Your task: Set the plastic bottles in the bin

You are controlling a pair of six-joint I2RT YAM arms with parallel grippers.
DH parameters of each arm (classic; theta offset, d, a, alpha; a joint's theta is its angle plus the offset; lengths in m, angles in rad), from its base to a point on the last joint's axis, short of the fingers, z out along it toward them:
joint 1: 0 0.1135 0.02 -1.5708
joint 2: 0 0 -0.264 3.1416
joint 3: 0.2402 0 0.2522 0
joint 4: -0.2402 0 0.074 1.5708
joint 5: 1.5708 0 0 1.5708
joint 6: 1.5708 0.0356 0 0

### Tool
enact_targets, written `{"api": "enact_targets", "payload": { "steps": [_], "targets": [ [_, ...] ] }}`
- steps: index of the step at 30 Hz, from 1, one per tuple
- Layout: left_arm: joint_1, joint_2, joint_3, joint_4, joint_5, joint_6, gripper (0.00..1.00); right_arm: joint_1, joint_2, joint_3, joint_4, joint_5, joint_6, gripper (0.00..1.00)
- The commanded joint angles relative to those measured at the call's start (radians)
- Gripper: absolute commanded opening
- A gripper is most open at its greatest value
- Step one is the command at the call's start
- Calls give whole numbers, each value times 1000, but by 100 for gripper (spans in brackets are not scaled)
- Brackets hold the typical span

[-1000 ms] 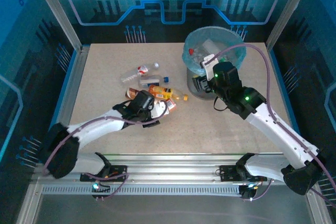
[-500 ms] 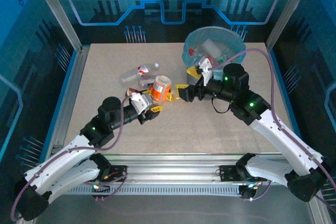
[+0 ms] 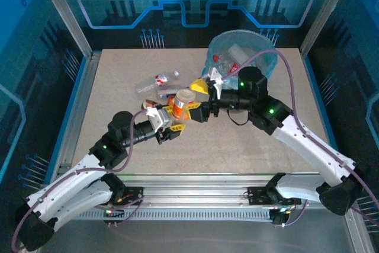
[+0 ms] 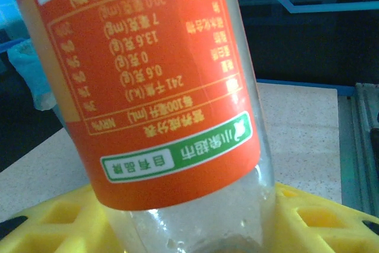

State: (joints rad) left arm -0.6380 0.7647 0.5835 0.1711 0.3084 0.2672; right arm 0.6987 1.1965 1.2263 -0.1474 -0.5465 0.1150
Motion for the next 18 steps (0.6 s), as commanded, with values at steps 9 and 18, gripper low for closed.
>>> {"api": "enact_targets", "payload": {
  "steps": [9,18],
  "targets": [
    [-7,-13,1,57,48,-1,46,42,84,93,-49,-68,-18,74],
    [-6,-13,17,44,1,7,51,45,99,127,-81,17,-31,50]
  ]
}}
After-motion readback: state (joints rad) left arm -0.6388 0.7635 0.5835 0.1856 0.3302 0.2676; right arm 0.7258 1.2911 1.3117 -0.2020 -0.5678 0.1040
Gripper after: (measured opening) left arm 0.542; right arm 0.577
